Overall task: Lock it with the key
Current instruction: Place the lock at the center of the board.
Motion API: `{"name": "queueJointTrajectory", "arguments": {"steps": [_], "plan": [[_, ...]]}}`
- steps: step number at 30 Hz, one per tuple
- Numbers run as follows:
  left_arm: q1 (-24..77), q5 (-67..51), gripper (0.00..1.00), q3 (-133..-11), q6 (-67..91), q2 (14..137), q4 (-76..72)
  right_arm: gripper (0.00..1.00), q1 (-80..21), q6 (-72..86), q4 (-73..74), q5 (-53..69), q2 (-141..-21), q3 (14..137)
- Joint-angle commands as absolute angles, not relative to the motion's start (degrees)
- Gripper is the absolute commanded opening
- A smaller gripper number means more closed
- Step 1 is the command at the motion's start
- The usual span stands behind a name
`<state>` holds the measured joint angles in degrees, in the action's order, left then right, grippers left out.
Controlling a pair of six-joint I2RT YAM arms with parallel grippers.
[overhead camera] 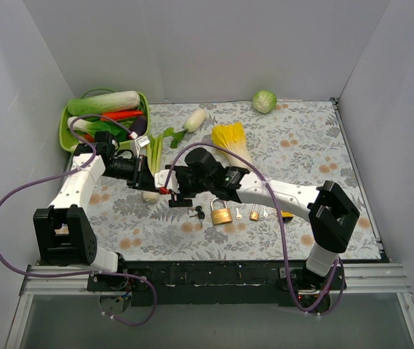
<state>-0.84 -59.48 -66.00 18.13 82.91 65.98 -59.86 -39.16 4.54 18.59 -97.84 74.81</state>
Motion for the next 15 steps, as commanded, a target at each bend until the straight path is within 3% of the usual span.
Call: {"name": "queueJointTrajectory", "arguments": {"steps": [1,6,15], "plan": [[-0.8,-63.5,0.00,-67.4,16.6,80.2,66.6,0.74,-60.0,-38.4,1.2,12.8,-98.7,76.8],[-0.8,-63.4,0.00,-67.4,16.2,80.6,67.1,0.57,-60.0,-38.6,1.2,13.4,-98.0,75.9],[-0.8,-62.2,0.00,-66.5,17.2,80.3,65.7,0.63,-60.1,-37.1,1.2,13.6,-98.0,77.0]]}}
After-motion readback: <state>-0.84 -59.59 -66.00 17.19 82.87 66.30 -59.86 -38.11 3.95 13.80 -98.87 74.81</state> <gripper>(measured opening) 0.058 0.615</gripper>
